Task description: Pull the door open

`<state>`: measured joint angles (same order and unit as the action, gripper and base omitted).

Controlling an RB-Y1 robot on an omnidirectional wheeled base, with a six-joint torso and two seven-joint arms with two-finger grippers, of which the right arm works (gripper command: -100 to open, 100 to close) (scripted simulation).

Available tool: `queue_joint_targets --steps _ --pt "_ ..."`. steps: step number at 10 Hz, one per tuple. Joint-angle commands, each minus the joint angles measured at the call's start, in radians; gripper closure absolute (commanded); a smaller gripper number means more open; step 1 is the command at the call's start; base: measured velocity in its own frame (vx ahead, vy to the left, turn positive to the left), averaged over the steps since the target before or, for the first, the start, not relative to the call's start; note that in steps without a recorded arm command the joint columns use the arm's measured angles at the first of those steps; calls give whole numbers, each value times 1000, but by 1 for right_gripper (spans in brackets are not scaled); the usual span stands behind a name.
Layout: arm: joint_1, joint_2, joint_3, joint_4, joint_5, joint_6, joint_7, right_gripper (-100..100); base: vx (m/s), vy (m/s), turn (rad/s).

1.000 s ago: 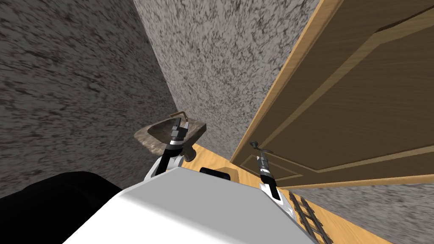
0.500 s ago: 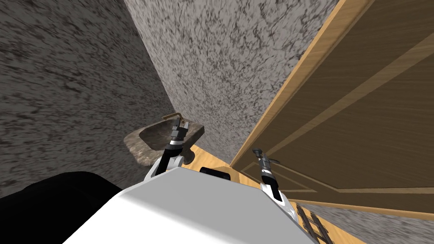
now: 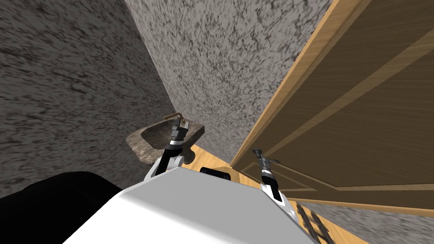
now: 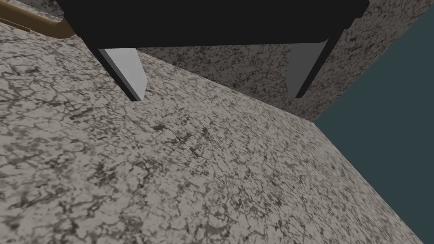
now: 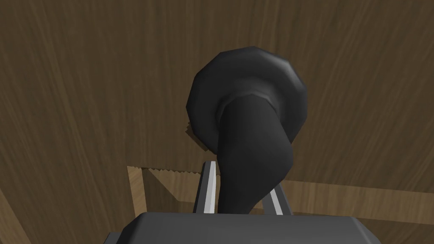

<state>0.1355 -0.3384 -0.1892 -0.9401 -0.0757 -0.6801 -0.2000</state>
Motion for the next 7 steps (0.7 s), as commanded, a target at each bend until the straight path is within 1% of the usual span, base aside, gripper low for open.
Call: queue_joint_targets --steps 1,2,3,7 --pt "-1 -1 -1 -2 0 -3 1 100 0 0 0" --pt "14 -13 14 -4 5 -15 -17 100 -129 -23 129" --pt "18 -16 18 -5 7 -19 -21 100 -190 -45 128" --pt "54 -50 54 -17 20 -58 -66 100 -205 -46 109"
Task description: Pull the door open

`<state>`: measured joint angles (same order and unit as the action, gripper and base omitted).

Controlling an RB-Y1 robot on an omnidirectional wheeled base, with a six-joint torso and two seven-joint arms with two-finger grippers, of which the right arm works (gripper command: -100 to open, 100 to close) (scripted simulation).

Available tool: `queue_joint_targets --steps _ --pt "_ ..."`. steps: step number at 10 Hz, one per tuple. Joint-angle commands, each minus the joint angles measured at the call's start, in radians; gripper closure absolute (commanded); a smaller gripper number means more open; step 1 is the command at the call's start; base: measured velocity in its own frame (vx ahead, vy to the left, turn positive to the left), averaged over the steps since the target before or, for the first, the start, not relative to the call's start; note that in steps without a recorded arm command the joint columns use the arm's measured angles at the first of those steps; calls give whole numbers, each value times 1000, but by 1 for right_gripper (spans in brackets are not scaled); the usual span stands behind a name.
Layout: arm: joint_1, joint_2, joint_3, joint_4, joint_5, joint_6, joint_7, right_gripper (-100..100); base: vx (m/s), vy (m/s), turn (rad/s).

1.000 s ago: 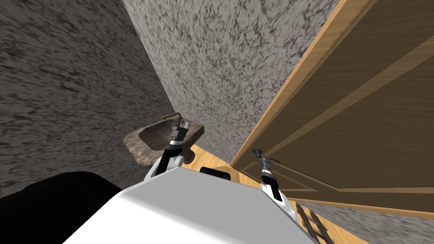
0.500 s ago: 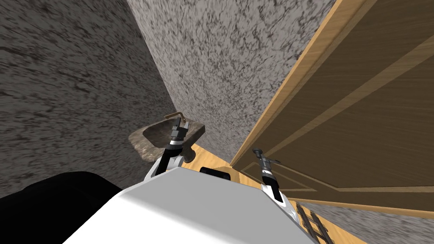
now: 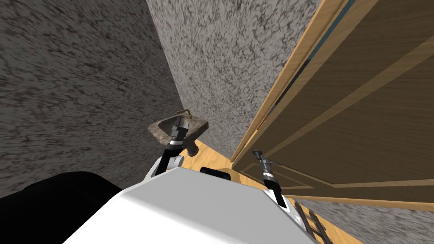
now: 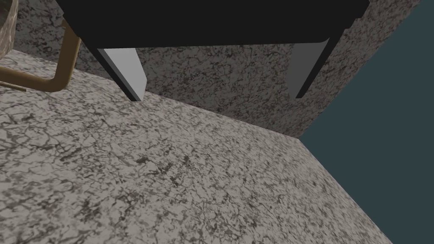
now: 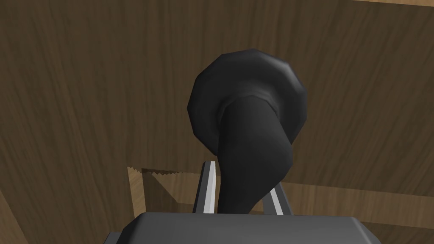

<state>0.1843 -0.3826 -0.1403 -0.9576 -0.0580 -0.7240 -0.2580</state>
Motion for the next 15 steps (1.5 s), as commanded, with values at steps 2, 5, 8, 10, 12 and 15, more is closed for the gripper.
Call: queue_joint_targets --steps 2,5,8,10,12,15 --pt "26 -25 26 -6 10 -36 -32 100 -226 -44 131" --pt "44 -35 41 0 15 -58 -50 100 -164 -56 106" --pt "70 -59 55 3 21 -99 -75 100 -221 -48 157" --pt "93 -80 67 6 26 -136 -97 100 -237 -53 160" --pt "110 -96 76 8 29 -164 -114 100 -203 -56 127" --pt "131 -107 83 28 32 -205 -127 100 -172 -51 133"
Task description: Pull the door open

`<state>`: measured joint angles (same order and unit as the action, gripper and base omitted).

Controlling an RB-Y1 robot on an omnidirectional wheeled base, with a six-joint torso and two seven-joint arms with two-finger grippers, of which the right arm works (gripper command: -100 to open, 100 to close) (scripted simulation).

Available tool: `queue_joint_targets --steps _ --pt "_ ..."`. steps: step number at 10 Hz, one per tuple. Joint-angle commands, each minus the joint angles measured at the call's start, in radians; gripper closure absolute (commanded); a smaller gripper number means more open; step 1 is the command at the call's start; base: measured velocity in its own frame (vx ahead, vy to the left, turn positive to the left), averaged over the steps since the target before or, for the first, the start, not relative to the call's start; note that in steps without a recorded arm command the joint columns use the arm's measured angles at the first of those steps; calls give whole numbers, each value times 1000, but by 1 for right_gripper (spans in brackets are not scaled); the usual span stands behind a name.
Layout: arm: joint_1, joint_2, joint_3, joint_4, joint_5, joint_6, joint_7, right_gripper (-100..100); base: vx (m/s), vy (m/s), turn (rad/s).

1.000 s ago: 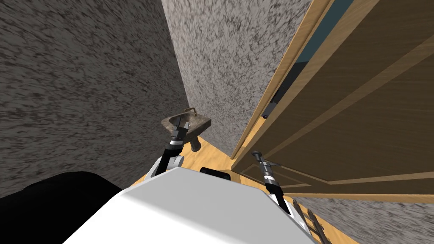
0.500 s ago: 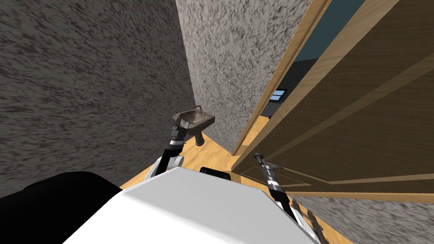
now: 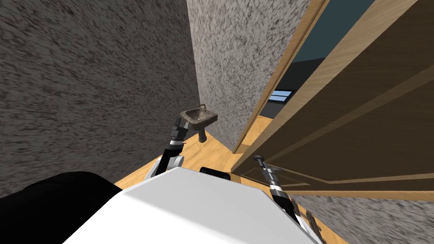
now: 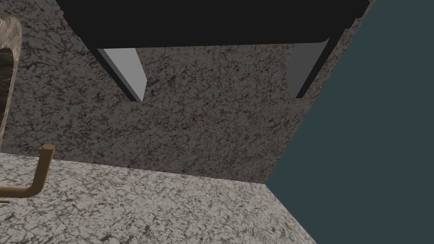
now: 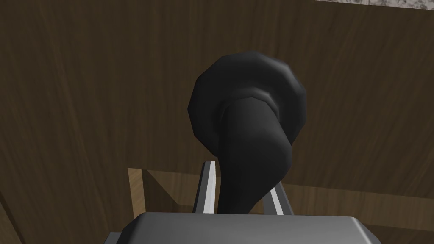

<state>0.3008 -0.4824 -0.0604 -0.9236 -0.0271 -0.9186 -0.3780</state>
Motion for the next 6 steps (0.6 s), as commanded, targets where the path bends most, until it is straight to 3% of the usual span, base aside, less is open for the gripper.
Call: queue_joint_targets --steps 1,6 --pt "25 -14 5 0 3 -31 -13 100 -253 -64 200" --pt "62 -39 12 20 6 -103 -37 100 -147 -50 123"
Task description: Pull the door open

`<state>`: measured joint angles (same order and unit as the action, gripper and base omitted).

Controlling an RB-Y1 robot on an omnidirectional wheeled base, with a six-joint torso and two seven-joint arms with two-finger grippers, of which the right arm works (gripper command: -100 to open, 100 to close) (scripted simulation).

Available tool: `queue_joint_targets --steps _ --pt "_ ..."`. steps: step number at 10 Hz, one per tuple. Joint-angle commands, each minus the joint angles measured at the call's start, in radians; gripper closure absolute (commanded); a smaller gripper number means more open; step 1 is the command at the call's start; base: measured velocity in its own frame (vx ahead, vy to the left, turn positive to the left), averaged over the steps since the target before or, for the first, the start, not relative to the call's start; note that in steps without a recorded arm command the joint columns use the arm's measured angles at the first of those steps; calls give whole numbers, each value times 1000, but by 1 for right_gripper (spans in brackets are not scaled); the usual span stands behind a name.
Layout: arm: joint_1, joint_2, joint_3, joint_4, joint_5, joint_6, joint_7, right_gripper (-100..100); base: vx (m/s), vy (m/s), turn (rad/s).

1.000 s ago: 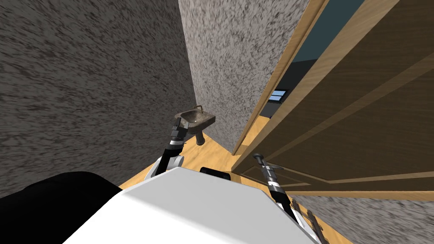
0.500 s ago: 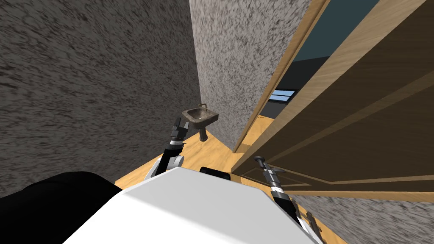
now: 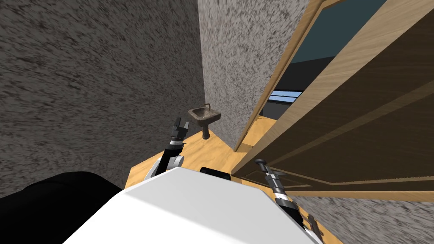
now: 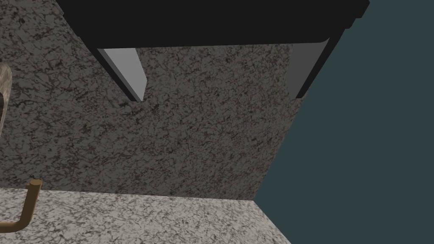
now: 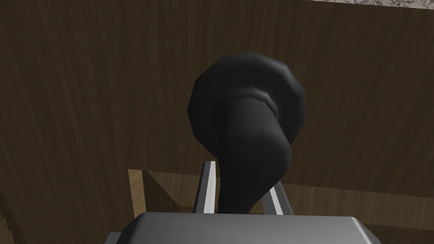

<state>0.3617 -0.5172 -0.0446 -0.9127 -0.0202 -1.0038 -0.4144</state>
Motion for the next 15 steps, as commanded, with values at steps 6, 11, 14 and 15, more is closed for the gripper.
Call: queue_joint_targets --steps 6,11,14,15 --pt "16 -21 6 38 5 -71 -18 100 -153 -42 118" --pt "24 -37 13 71 10 -125 -31 100 -206 -64 155" --pt "25 -38 18 82 13 -140 -35 100 -192 -49 112" --pt "24 -40 21 95 16 -154 -39 100 -148 -37 149"
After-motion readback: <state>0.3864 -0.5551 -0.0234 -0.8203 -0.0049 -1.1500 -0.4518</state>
